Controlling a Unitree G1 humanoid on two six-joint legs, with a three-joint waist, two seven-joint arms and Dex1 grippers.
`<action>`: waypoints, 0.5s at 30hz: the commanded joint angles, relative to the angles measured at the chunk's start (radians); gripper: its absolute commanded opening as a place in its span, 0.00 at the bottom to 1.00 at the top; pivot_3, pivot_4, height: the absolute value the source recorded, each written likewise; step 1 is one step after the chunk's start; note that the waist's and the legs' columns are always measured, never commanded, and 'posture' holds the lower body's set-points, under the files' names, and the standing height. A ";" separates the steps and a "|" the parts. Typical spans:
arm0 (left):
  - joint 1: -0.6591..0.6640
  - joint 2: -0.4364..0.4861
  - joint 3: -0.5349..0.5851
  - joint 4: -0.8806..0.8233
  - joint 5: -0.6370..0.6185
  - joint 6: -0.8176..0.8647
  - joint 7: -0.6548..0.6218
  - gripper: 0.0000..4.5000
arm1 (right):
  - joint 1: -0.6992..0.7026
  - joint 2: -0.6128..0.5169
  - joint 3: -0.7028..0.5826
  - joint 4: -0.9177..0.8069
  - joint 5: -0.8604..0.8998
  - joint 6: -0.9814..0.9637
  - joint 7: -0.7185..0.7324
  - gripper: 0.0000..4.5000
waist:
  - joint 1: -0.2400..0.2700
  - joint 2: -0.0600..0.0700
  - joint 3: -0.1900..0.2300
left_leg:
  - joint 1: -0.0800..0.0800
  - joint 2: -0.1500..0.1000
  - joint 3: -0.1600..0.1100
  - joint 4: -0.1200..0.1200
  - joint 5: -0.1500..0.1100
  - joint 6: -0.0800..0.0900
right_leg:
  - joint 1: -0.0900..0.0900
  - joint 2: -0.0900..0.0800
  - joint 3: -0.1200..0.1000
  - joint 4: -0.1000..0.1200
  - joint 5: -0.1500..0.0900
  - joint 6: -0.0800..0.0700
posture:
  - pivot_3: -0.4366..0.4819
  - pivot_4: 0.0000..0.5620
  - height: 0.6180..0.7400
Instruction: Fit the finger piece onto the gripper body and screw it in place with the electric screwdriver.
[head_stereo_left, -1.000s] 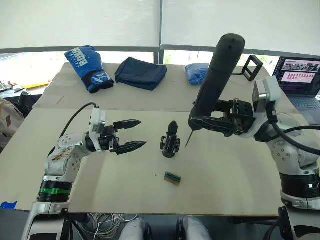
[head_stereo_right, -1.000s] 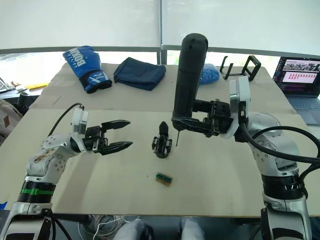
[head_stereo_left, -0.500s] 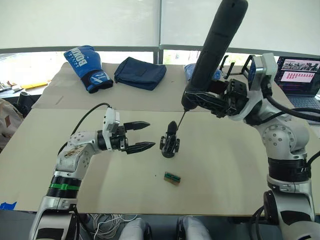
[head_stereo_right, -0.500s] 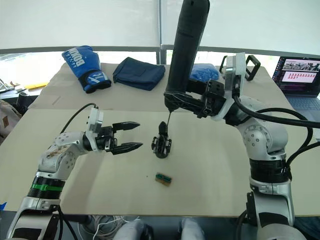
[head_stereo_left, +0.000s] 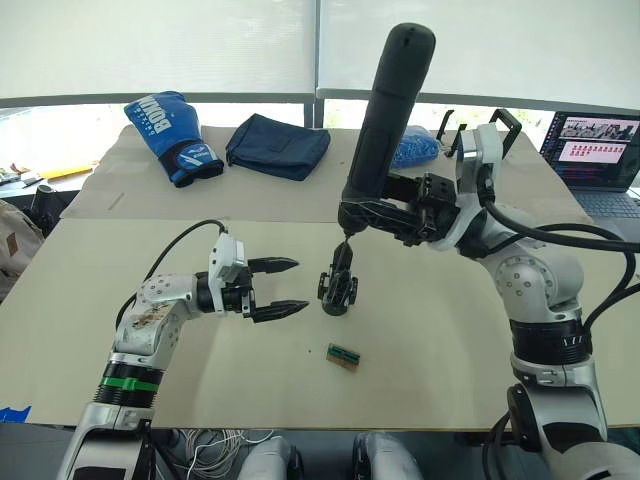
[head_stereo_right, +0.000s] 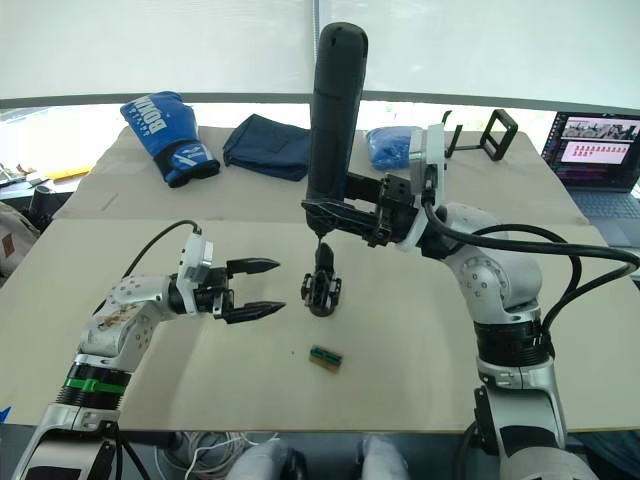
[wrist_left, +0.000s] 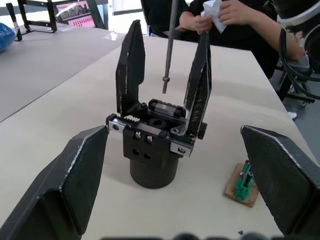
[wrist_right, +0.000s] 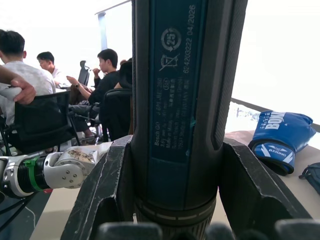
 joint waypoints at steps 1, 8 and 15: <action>-0.002 -0.002 -0.003 0.001 0.011 -0.027 -0.009 1.00 | -0.029 0.008 -0.006 -0.036 -0.017 -0.038 0.002 0.43 | -0.001 0.000 0.000 | 0.000 0.000 0.000 0.000 0.000 0.000 | 0.000 0.000 0.000 0.000 0.000 0.000 | 0.48 0.27 1.00; 0.020 -0.010 -0.019 0.003 0.027 -0.048 -0.007 1.00 | -0.013 0.022 -0.001 -0.053 -0.015 -0.014 0.007 0.43 | -0.002 0.000 0.000 | 0.000 0.000 0.000 0.000 0.000 0.000 | 0.000 0.000 0.000 0.000 0.000 0.000 | 0.48 0.27 1.00; 0.036 -0.013 -0.028 0.008 0.040 -0.064 -0.010 1.00 | -0.006 0.031 0.003 -0.068 0.002 0.008 0.007 0.43 | -0.003 0.000 0.000 | 0.000 0.000 0.000 0.000 0.000 0.000 | 0.000 0.000 0.000 0.000 0.000 0.000 | 0.48 0.27 1.00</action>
